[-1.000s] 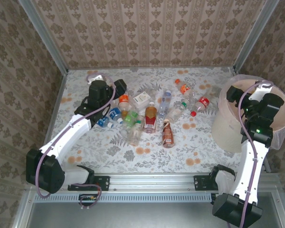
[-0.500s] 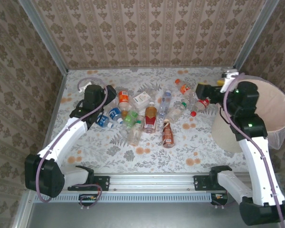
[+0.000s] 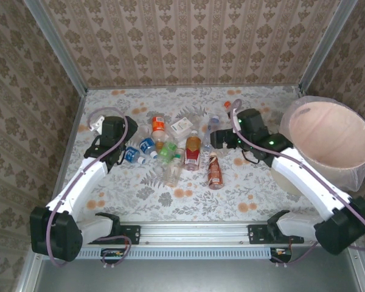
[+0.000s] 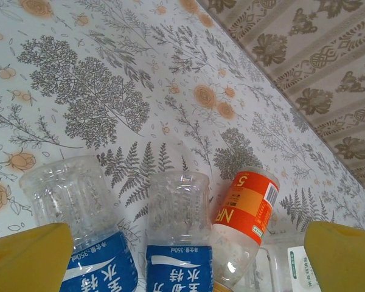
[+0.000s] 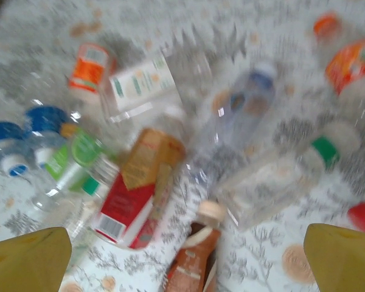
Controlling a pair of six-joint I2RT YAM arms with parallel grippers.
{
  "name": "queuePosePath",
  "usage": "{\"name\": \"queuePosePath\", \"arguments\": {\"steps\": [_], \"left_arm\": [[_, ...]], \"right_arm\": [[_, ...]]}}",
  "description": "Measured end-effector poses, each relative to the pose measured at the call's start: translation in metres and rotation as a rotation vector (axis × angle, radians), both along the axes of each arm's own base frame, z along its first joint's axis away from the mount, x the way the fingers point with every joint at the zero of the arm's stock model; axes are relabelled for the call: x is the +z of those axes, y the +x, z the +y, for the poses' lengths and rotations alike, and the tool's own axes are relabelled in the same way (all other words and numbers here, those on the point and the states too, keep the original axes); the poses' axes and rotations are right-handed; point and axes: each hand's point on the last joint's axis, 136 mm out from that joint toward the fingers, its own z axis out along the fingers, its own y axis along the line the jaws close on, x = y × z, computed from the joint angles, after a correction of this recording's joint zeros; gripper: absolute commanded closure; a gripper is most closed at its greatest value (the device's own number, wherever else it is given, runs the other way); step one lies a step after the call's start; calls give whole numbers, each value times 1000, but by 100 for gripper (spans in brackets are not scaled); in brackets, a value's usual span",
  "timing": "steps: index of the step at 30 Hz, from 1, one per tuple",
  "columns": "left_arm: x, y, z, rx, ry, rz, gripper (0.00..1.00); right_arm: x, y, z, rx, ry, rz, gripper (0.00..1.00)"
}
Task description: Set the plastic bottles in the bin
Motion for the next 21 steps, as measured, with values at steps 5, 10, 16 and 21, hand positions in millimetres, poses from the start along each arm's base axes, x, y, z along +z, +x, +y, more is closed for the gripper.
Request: {"name": "queuePosePath", "arguments": {"steps": [5,10,16,21], "left_arm": [[-1,0,5,19,-11,3,0],[-4,0,7,28,-22,11,0],[-10,-3,11,36,-28,34,0],[-13,-6,13,40,-25,51,0]], "right_arm": [[-78,-23,12,-36,-72,208,1],[-118,-44,26,-63,-104,328,9],[-159,-65,37,-82,-173,429,16],[-176,-72,23,-143,-234,440,27]]}}
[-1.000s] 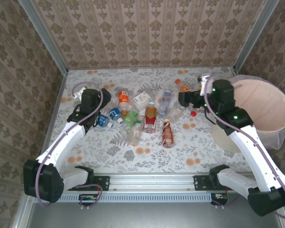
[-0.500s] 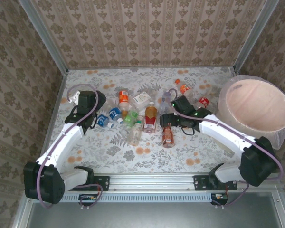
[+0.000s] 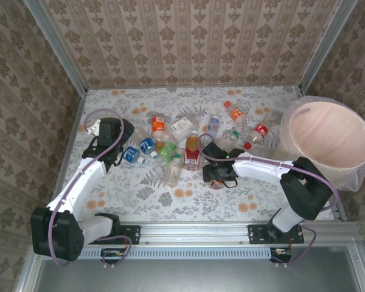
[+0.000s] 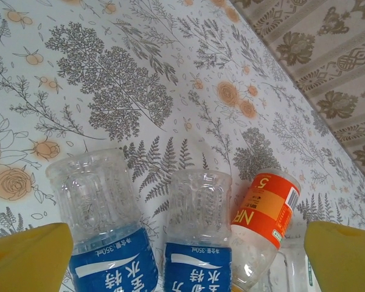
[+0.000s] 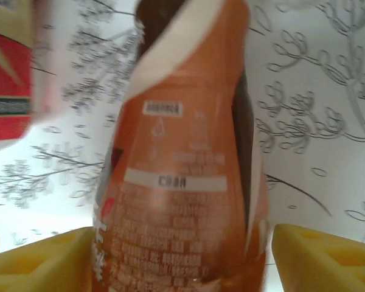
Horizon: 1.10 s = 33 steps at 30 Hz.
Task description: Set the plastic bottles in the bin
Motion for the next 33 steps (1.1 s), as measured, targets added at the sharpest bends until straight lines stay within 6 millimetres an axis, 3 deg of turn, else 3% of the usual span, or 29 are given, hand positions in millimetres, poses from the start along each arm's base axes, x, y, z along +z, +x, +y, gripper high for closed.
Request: {"name": "queuePosePath", "arguments": {"steps": [4,8,15,18,26,33], "left_arm": [[-8,-6,8,20,16,44,0],[-14,-12,20,47,32,80,0],[-9,-13,25,44,58,66,0],[-4,-13,28,53,73,54,0],[3,-19,43,111,120,14,0],[2,-20,44,108,131,4,0]], "right_arm": [[-7,-4,-11,-16,-39,0,31],[-11,-3,-11,-2,-39,-9,43],[7,2,-6,107,-29,-68,47],[31,7,-2,152,0,-134,49],[131,40,10,196,79,-409,50],[216,75,-8,163,103,-634,49]]}}
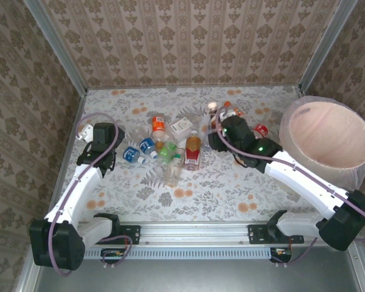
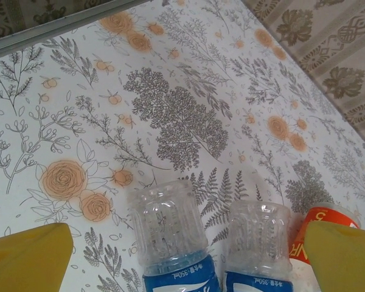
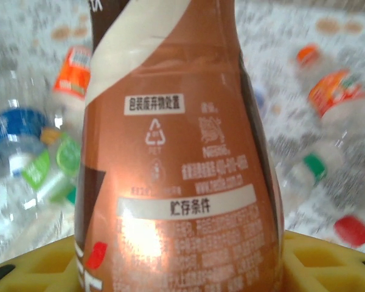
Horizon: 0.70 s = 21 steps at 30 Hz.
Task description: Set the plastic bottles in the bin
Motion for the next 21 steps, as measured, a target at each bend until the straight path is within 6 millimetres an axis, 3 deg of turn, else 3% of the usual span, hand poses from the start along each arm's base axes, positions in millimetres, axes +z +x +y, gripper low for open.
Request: {"name": "queuePosePath", "arguments": {"steps": [8,12,17,21], "left_arm": [[2,2,-1,-16,9,-30,0],[-1,0,-1,-26,12,-75,0],[-2,-1,-2,-46,25,-77,0],[-3,3,-6,-75,35,-62,0]], "right_arm": [[89,31,-67,-112,73,-181,49],[125,30,-103,-159,76,-234,48],[142,20,-154,-268,57,-235,46],[139,6,-213,-434,24,-177,46]]}}
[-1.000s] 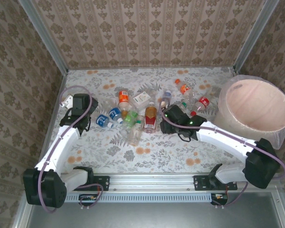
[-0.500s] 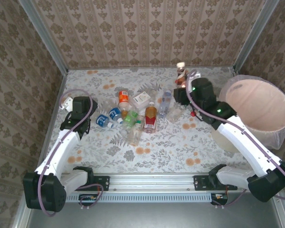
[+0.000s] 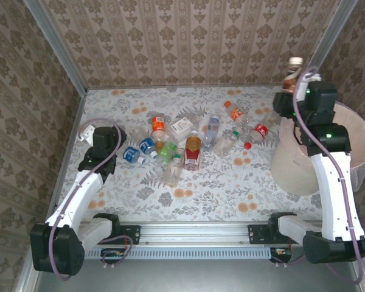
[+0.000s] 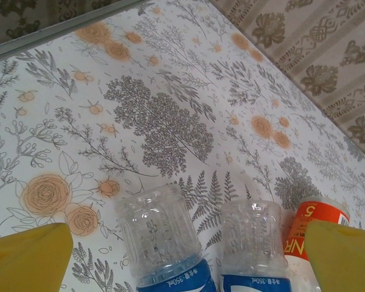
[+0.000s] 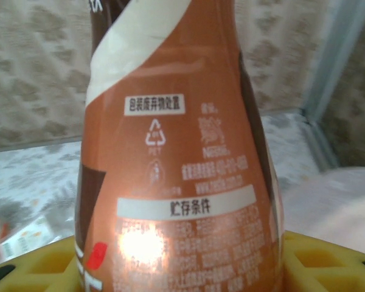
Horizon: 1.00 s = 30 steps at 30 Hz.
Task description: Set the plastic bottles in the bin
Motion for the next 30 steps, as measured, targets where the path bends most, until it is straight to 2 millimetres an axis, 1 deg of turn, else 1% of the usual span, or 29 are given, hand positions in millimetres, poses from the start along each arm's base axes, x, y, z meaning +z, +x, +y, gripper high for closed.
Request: {"name": "queuePosePath", "arguments": {"steps": [1,4,6,15,18,24,30], "left_arm": [[1,2,-1,-8,3,3,0],[6,8,-4,-24,8,1,0],[8,11,-6,-36,10,3,0],[19,26,-13,-62,3,5,0],[16,27,-14,-64,3,15,0],[11,28,-14,-65,-6,31,1],[11,29,-15,-61,-28,25,0]], "right_arm": [[-3,-6,-17,-53,1,20,46],[-12,-26,-57,-191,0,93,46],[-18,-41,-76,-273,-9,140,46],[-56,-104,-135,-573,-111,381,46],[-68,-120,-148,-648,-165,466,45],[-81,-133,-164,-721,-247,562,40],[-89,-144,-174,-762,-282,615,37]]}}
